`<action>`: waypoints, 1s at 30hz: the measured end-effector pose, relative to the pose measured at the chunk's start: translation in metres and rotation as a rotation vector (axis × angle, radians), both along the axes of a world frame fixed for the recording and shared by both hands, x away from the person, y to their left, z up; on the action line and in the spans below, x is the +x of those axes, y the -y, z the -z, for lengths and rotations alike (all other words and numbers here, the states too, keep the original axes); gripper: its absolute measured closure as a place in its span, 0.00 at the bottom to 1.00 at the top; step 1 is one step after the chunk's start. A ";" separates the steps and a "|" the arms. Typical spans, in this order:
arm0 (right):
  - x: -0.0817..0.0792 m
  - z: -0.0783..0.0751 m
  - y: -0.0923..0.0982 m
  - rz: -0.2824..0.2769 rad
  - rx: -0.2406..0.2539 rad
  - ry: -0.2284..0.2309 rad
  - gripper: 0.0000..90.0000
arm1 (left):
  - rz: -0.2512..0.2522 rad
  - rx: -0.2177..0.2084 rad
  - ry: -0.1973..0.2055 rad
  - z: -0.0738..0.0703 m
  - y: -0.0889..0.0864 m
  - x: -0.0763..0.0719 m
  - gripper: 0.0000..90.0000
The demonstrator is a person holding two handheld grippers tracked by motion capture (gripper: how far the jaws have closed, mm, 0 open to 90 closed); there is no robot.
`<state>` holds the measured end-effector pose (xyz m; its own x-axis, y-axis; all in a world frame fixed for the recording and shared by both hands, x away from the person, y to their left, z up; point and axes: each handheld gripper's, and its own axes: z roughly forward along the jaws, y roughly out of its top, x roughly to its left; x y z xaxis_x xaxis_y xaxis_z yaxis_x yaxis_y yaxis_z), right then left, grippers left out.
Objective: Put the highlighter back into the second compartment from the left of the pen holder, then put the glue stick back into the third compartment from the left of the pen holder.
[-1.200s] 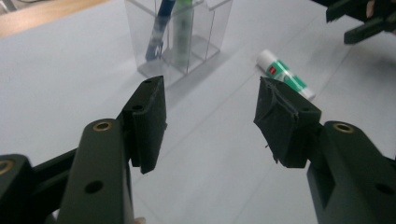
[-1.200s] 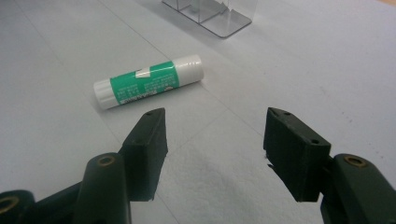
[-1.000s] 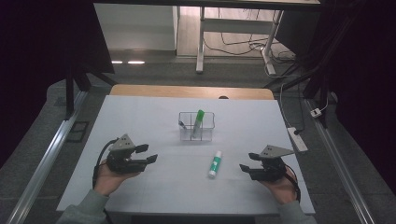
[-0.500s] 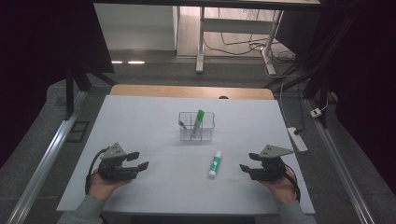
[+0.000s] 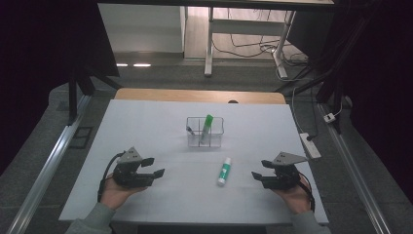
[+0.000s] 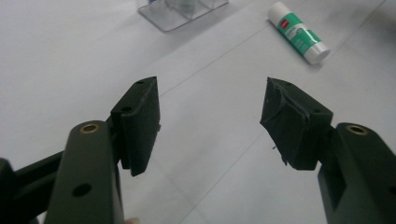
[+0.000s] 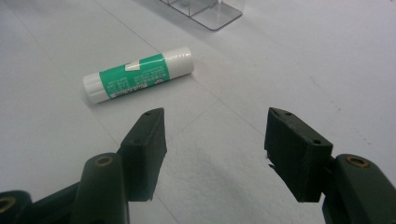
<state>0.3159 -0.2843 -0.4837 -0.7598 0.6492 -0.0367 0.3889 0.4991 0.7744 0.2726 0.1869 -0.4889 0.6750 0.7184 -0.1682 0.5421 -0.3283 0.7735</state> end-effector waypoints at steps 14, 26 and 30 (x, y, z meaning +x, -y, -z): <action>-0.003 -0.001 0.004 0.007 0.006 0.007 0.43 | 0.065 0.011 -0.025 -0.011 0.039 0.009 0.39; 0.000 -0.001 0.002 0.002 -0.005 0.011 0.43 | 0.115 0.045 -0.030 -0.015 0.077 0.016 0.38; -0.001 -0.002 0.002 0.003 -0.001 0.014 0.43 | 0.132 0.047 -0.031 -0.017 0.090 0.021 0.38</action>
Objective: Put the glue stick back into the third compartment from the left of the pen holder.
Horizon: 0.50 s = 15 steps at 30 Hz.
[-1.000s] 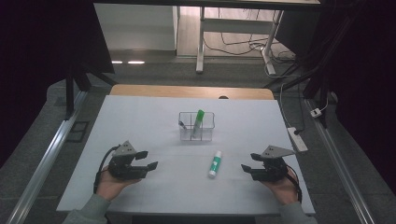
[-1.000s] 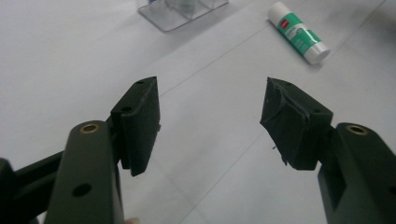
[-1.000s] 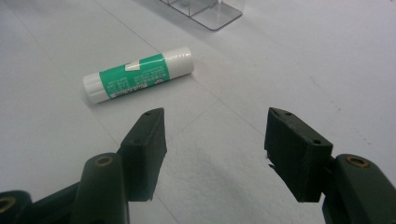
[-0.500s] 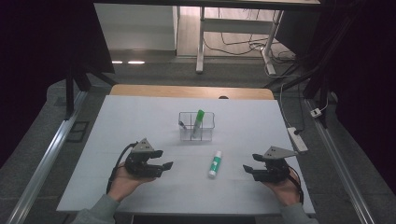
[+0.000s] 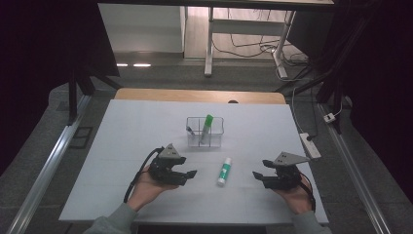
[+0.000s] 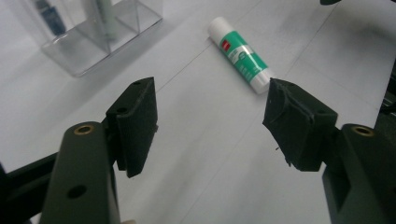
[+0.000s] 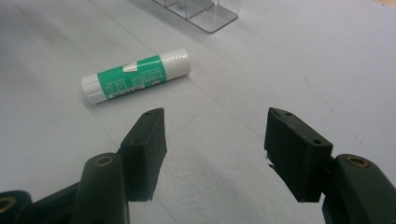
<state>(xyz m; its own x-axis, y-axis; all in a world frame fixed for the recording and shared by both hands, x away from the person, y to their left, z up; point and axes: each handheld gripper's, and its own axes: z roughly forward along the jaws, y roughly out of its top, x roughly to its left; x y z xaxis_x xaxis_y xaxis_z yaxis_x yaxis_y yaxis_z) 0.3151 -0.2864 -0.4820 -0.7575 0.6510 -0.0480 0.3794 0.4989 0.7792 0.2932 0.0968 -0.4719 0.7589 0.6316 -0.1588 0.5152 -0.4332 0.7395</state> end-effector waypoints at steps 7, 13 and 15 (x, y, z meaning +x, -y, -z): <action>0.001 -0.001 0.001 0.002 0.006 0.000 0.43 | 0.035 0.010 -0.008 0.000 0.025 0.005 0.38; 0.002 -0.001 0.003 0.007 0.012 0.002 0.43 | 0.034 0.004 -0.034 0.000 0.048 0.015 0.38; 0.003 -0.001 0.004 0.007 0.012 0.002 0.43 | 0.031 0.009 -0.042 0.000 0.054 0.019 0.38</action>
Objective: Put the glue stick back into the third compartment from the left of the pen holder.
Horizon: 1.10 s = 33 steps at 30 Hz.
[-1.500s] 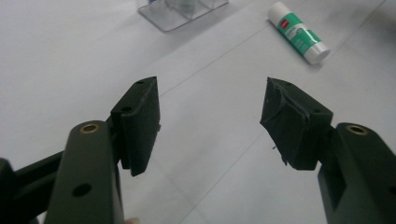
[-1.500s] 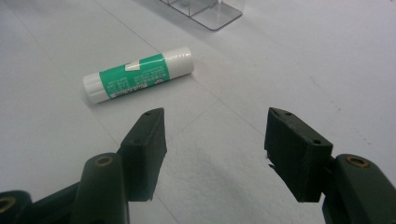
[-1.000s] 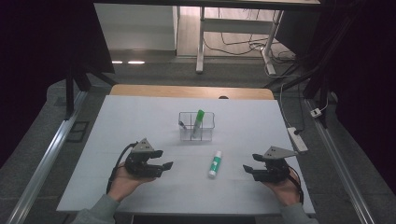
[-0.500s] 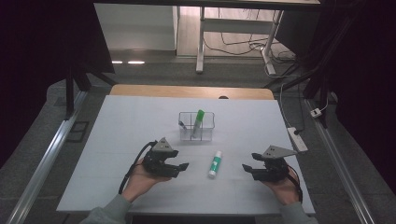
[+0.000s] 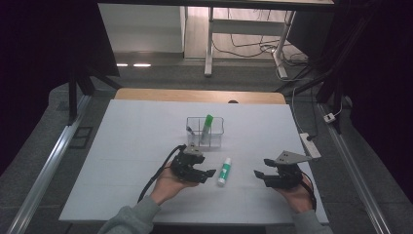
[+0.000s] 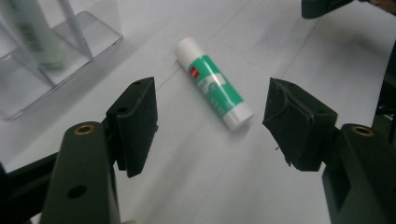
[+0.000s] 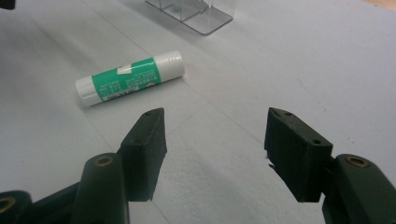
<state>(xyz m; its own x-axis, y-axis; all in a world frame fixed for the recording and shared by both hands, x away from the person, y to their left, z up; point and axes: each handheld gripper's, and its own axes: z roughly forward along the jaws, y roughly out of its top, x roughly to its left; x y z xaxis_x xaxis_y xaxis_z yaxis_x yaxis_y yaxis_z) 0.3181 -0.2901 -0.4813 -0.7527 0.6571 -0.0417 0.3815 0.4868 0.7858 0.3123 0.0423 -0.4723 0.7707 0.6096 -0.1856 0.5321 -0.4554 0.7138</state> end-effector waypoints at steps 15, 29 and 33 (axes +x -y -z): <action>0.001 0.001 0.000 0.001 -0.006 -0.006 0.43 | 0.016 0.074 -0.058 0.019 0.047 0.020 0.38; 0.000 0.003 -0.003 -0.007 -0.026 -0.010 0.42 | 0.033 0.152 -0.096 0.038 0.064 0.022 0.50; 0.001 0.003 -0.002 -0.003 -0.028 -0.012 0.42 | 0.034 0.164 -0.101 0.041 0.067 0.022 0.53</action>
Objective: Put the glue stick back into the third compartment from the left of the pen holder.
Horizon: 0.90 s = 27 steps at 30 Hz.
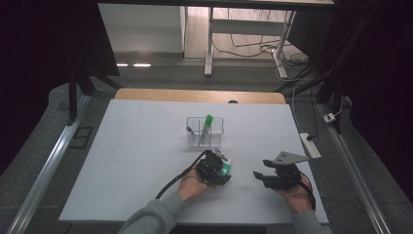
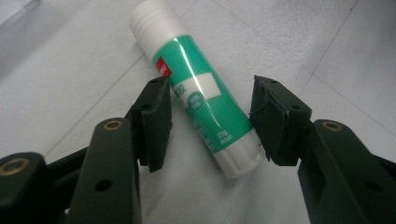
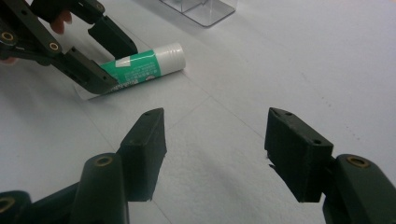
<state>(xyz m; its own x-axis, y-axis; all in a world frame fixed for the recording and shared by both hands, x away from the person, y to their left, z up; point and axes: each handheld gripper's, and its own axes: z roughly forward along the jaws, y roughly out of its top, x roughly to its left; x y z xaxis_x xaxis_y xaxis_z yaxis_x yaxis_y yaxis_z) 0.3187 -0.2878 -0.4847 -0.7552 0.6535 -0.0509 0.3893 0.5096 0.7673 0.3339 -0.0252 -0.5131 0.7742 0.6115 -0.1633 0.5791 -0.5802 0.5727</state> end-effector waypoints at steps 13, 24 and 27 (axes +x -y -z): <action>0.000 -0.001 0.000 0.008 -0.006 0.010 0.42 | 0.006 0.038 -0.021 0.001 0.002 -0.003 0.72; -0.001 -0.001 0.002 0.011 0.013 0.008 0.43 | 0.023 -0.039 0.045 -0.008 -0.018 -0.004 0.72; -0.001 -0.002 0.001 0.008 0.028 0.006 0.42 | 0.021 -0.080 0.059 -0.013 -0.029 -0.006 0.73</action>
<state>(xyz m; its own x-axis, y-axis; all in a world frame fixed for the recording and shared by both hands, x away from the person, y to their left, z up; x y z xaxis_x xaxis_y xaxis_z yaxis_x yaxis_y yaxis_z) 0.3173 -0.2889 -0.4824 -0.7496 0.6609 -0.0376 0.3884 0.4851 0.7835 0.3280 0.0040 -0.5002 0.7965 0.5817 -0.1650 0.5312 -0.5429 0.6504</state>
